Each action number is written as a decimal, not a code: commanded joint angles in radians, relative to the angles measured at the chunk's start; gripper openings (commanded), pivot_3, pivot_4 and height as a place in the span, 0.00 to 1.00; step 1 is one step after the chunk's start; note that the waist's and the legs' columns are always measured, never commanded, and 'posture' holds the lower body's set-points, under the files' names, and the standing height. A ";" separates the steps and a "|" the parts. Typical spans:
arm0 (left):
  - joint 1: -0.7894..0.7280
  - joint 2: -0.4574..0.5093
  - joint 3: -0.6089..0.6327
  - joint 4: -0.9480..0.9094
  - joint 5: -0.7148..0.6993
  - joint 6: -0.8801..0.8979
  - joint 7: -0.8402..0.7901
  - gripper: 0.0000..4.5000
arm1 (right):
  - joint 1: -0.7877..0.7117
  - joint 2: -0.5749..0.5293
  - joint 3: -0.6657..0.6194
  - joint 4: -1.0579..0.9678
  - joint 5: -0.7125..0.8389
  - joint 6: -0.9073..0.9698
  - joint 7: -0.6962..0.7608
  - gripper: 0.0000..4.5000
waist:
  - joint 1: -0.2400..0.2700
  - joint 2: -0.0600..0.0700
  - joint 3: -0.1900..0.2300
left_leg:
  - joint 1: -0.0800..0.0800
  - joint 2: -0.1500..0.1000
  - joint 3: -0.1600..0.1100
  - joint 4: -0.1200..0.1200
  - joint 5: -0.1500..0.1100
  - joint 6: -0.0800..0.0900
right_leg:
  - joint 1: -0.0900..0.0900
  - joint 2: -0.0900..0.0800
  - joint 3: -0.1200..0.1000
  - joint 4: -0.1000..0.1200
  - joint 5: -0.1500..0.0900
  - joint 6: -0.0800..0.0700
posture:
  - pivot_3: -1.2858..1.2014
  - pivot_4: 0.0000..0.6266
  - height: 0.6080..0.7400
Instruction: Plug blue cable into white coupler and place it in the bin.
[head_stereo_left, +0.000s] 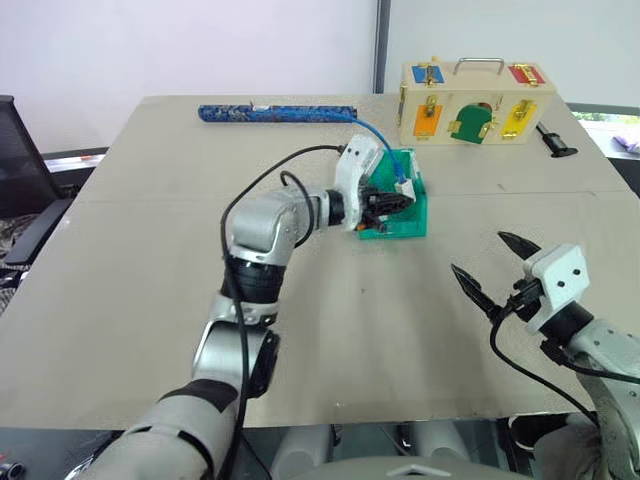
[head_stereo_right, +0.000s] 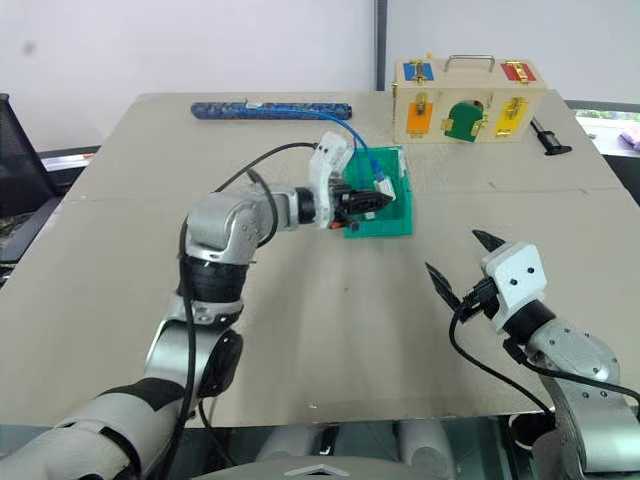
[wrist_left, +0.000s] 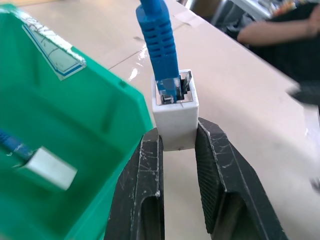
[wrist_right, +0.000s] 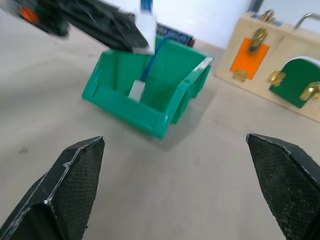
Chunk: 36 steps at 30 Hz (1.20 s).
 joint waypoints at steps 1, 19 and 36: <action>-0.121 -0.054 0.090 0.184 0.009 -0.025 0.144 0.07 | 0.036 0.012 0.019 -0.056 -0.016 -0.028 -0.036 0.99 | 0.001 0.000 0.000 | 0.000 0.000 0.000 0.000 0.000 0.000 | 0.000 0.000 0.000 0.000 0.000 0.000 | 0.52 0.24 1.00; 0.063 0.080 0.141 -0.274 -0.147 0.005 0.065 0.97 | -0.007 -0.021 0.013 -0.004 0.032 -0.052 -0.017 1.00 | -0.005 0.000 0.002 | 0.001 0.004 0.005 -0.002 0.002 -0.005 | -0.002 0.000 0.005 0.000 0.002 -0.003 | 0.52 0.24 1.00; 0.984 0.451 0.253 -0.722 -0.178 -0.552 -0.279 0.99 | 0.036 -0.263 -0.206 0.240 0.190 -0.166 0.316 1.00 | 0.016 0.000 0.002 | 0.000 0.005 0.009 -0.002 0.000 0.000 | -0.002 -0.001 0.006 -0.002 0.000 -0.008 | 0.52 0.24 1.00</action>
